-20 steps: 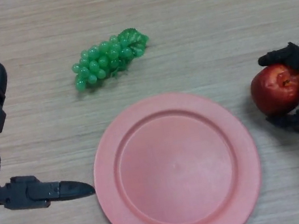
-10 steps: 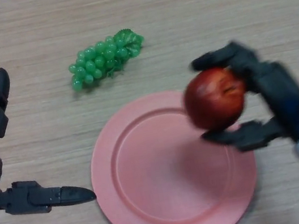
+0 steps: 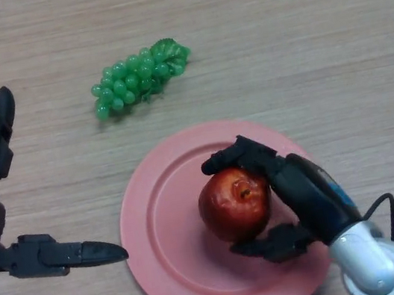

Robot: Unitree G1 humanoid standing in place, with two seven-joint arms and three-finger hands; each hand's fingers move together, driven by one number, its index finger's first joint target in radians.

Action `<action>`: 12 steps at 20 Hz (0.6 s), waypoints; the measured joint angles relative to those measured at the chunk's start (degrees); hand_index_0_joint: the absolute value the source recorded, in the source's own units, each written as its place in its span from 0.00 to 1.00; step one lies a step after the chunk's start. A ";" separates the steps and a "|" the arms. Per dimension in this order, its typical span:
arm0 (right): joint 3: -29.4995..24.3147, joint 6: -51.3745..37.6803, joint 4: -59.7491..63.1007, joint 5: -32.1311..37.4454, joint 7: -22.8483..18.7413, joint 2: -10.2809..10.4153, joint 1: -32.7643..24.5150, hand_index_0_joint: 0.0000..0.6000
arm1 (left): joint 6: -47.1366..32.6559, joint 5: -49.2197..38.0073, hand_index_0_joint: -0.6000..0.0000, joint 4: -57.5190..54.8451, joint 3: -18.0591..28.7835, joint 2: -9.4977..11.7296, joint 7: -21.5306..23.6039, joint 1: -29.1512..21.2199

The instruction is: Pick up the red apple and place it on the plate

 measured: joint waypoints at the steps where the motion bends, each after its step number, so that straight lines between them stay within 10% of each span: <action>1: 0.98 -0.13 1.82 -2.07 -0.63 0.03 -0.85 1.00 | 0.00 -0.08 1.00 -0.09 -1.05 0.00 -0.01 0.04; 5: 1.55 0.42 3.84 -5.43 -4.49 0.02 -2.44 1.00 | 0.00 -0.47 1.00 -0.15 -0.62 0.00 -0.01 0.28; 10: 1.49 0.65 3.84 -8.15 -4.92 0.00 -2.71 0.01 | -0.07 -0.48 1.00 -0.14 -0.62 -0.01 -0.02 0.82; 12: 1.30 1.91 -0.25 -8.12 -3.85 -0.01 -2.68 0.00 | -0.09 -0.29 1.00 -0.14 -0.68 -0.04 -0.01 1.13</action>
